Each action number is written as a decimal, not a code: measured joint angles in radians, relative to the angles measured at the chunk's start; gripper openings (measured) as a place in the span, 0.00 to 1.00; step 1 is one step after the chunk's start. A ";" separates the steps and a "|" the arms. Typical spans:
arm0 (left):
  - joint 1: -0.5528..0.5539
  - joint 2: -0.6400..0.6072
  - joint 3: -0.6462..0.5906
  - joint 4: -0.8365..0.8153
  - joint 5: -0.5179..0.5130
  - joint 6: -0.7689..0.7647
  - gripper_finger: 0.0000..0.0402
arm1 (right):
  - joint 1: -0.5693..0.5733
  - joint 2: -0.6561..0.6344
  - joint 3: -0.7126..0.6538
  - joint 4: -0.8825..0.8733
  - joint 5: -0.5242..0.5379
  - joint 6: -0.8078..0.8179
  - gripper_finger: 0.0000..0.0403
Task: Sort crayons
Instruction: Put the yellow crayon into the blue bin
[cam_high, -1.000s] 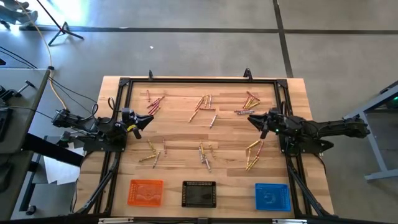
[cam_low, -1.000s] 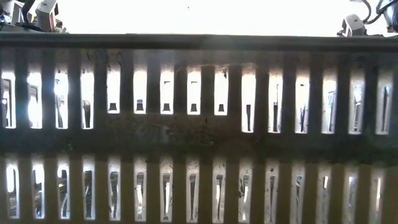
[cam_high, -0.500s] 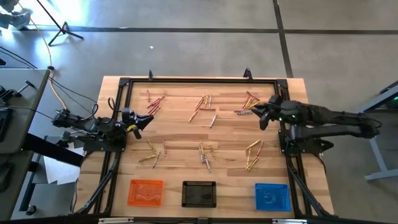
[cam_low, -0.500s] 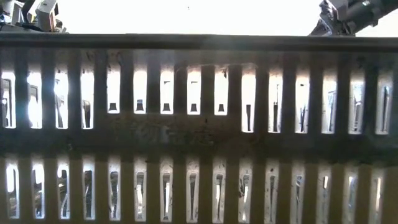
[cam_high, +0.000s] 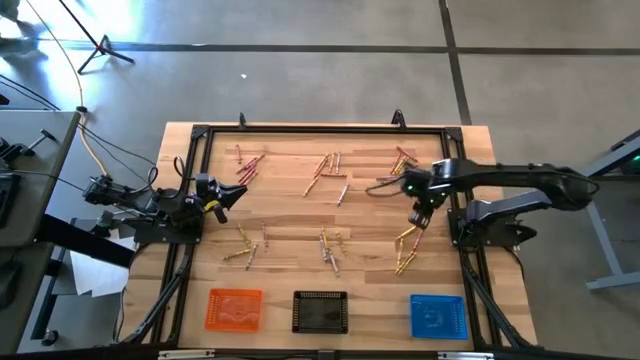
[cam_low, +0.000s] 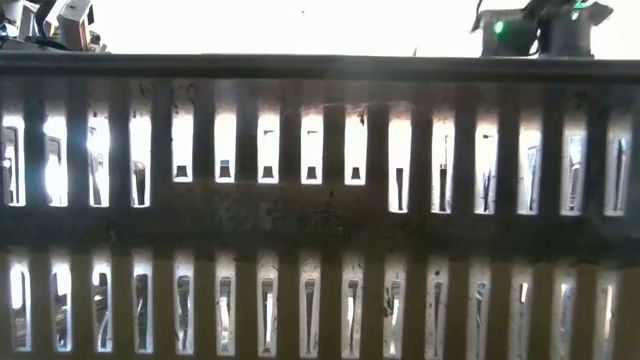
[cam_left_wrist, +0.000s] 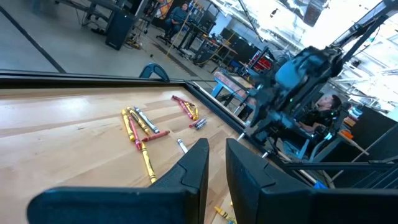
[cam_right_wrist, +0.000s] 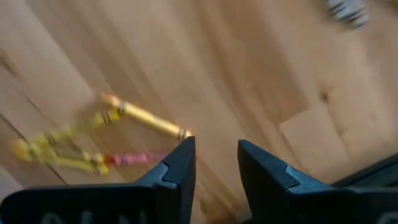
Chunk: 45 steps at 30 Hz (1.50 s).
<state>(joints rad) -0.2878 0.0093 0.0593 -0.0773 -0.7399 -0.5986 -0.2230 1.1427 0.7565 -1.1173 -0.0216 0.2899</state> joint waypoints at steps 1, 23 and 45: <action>0.000 0.000 0.000 0.000 0.000 0.000 0.11 | 0.000 0.027 -0.005 -0.001 -0.013 -0.033 0.26; 0.000 0.000 0.000 0.000 0.000 0.000 0.11 | 0.167 0.319 -0.003 0.199 -0.163 -0.298 0.26; 0.000 0.000 0.000 0.000 0.000 0.000 0.11 | 0.198 0.428 0.001 0.200 -0.127 -0.306 0.26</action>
<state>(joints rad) -0.2876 0.0093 0.0591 -0.0774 -0.7395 -0.5983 -0.0254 1.5707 0.7578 -0.9170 -0.1490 -0.0165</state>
